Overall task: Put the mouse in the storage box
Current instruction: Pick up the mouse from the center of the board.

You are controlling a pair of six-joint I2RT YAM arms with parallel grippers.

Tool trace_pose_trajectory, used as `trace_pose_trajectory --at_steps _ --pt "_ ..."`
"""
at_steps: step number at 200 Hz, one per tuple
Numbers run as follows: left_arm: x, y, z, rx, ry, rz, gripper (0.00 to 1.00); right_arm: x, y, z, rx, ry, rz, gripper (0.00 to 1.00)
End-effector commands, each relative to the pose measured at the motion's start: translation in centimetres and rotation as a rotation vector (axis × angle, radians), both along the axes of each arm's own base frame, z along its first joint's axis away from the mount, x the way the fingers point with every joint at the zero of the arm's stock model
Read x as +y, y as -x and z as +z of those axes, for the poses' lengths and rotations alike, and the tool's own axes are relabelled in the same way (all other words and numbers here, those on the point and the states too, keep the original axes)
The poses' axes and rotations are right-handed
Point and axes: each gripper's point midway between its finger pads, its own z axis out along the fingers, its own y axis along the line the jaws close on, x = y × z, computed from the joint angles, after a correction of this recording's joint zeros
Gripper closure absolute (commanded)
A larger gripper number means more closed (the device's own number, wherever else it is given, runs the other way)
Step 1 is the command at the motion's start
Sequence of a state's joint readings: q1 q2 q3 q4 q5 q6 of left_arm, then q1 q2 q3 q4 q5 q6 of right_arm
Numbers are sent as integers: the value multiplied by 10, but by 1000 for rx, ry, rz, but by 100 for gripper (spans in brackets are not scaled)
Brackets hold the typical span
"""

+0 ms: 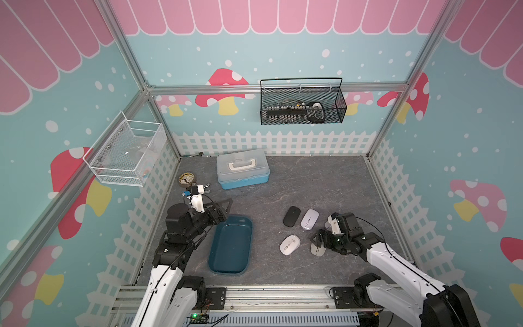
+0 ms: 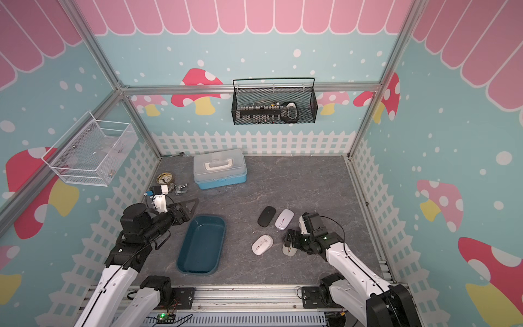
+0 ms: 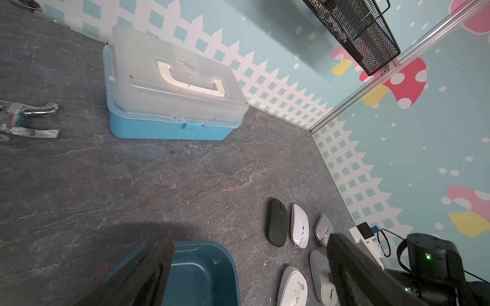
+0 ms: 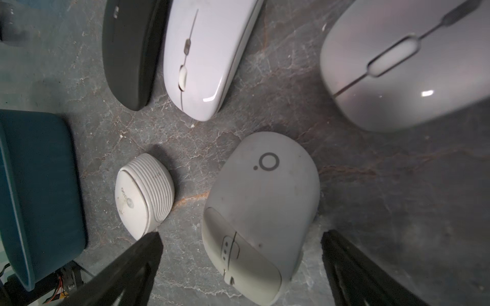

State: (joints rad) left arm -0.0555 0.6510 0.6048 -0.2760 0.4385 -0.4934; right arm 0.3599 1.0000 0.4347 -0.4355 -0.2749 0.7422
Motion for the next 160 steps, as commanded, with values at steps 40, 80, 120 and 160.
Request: trace_pose_trajectory --at_steps 40,80,120,160 --pt "-1 1 -2 -8 -2 -5 2 -3 -1 -15 31 108 -40 3" --pt "-3 0 -5 5 -3 -16 1 0 2 -25 65 189 -13 2" --pt "-3 1 -4 -2 0 -18 1 -10 8 -31 96 290 -5 5" --pt "-2 -1 -8 17 2 -8 1 -9 13 -36 93 366 3 9"
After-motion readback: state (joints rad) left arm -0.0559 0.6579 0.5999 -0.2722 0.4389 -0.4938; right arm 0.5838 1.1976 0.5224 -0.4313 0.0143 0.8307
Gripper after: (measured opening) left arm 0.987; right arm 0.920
